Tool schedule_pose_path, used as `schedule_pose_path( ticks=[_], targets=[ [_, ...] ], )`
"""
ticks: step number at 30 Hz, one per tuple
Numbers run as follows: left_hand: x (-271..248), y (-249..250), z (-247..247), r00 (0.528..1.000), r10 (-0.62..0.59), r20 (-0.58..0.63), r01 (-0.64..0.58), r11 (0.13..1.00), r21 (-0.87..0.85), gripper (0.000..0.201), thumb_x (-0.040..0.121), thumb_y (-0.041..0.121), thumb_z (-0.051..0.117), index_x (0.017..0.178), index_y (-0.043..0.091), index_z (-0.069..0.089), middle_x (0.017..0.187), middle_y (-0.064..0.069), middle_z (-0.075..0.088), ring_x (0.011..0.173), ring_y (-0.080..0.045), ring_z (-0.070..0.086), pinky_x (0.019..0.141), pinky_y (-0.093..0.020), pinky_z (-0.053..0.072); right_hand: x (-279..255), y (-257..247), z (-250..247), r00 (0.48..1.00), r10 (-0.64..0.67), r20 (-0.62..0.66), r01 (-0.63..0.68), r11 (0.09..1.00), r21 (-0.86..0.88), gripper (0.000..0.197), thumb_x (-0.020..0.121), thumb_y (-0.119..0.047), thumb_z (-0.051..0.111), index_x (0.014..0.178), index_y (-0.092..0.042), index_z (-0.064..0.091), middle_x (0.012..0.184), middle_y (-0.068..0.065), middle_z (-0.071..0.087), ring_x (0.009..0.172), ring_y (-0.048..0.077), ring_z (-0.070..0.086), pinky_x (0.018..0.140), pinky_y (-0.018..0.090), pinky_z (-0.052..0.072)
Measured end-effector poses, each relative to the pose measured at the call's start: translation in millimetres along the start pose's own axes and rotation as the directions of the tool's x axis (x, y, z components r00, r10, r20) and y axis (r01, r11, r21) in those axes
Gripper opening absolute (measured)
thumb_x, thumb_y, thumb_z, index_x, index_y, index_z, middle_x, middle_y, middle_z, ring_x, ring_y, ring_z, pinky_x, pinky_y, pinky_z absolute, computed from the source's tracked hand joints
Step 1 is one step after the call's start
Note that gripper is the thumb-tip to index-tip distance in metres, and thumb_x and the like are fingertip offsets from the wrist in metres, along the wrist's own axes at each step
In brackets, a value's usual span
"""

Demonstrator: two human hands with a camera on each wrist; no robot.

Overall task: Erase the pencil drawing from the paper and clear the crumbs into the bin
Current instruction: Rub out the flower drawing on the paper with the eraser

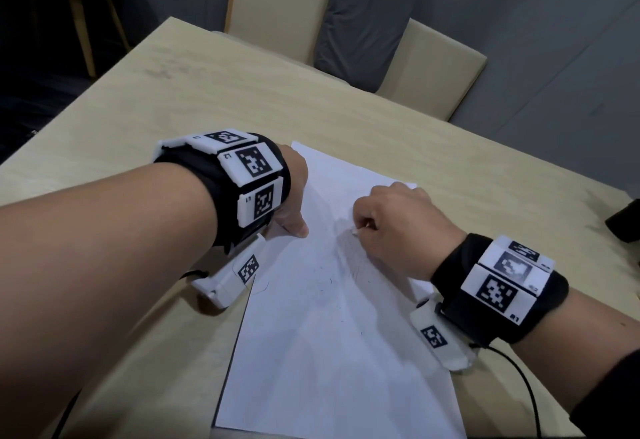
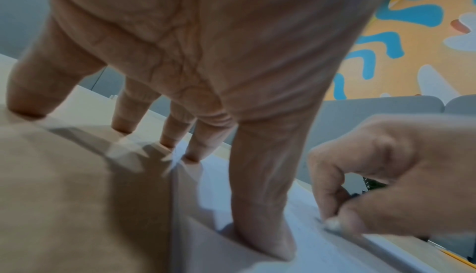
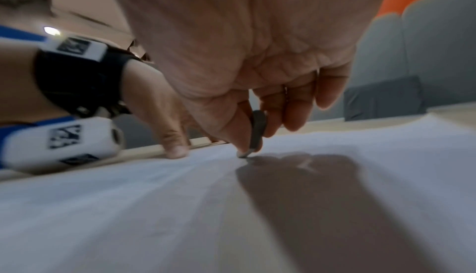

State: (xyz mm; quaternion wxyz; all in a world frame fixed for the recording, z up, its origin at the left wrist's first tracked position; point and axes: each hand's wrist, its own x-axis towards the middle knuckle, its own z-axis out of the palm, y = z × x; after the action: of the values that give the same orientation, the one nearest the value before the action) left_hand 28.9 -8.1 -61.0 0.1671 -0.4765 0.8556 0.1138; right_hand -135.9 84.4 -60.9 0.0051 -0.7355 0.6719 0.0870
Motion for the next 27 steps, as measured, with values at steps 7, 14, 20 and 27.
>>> schedule_pose_path(
  ticks=[7, 14, 20, 27],
  targets=[
    [-1, 1, -1, 1.000, 0.014, 0.009, -0.015, 1.000, 0.017, 0.064, 0.079, 0.066, 0.068, 0.115, 0.014, 0.063, 0.105, -0.002, 0.056, 0.081, -0.022, 0.049, 0.050, -0.027, 0.029, 1, 8, -4, 0.997, 0.073, 0.008, -0.073, 0.996, -0.045, 0.010, 0.090, -0.023, 0.051, 0.084, -0.024, 0.059, 0.090, -0.003, 0.056, 0.096, 0.026, 0.046, 0.088, 0.038, 0.035],
    [2, 0, 1, 1.000, 0.004, 0.004, -0.004, 1.000, 0.010, 0.062, 0.077, 0.066, 0.070, 0.110, 0.013, 0.064, 0.112, -0.004, 0.063, 0.080, -0.023, 0.050, 0.052, -0.026, 0.031, 1, 9, -3, 0.997, 0.083, 0.000, -0.083, 0.995, -0.047, 0.010, 0.090, -0.023, 0.050, 0.084, -0.025, 0.058, 0.090, -0.003, 0.054, 0.096, 0.026, 0.046, 0.084, 0.037, 0.033],
    [3, 0, 2, 1.000, -0.001, 0.007, 0.001, 1.000, 0.026, 0.067, 0.077, 0.067, 0.070, 0.117, 0.013, 0.065, 0.117, -0.004, 0.064, 0.085, -0.024, 0.054, 0.067, -0.028, 0.039, -2, -9, -1, 0.998, -0.066, 0.003, 0.065, 0.995, 0.077, 0.011, 0.090, -0.021, 0.052, 0.083, -0.021, 0.060, 0.089, -0.003, 0.056, 0.092, 0.023, 0.045, 0.085, 0.037, 0.039],
    [7, -2, 3, 1.000, -0.005, 0.016, 0.004, 0.999, 0.035, 0.062, 0.076, 0.069, 0.069, 0.105, 0.014, 0.064, 0.107, 0.000, 0.063, 0.081, -0.024, 0.052, 0.061, -0.027, 0.037, -7, 19, -22, 0.980, 0.133, -0.147, -0.063, 0.910, 0.410, 0.013, 0.093, -0.019, 0.053, 0.081, -0.021, 0.057, 0.075, -0.006, 0.058, 0.069, 0.015, 0.053, 0.064, 0.035, 0.046]
  ],
)
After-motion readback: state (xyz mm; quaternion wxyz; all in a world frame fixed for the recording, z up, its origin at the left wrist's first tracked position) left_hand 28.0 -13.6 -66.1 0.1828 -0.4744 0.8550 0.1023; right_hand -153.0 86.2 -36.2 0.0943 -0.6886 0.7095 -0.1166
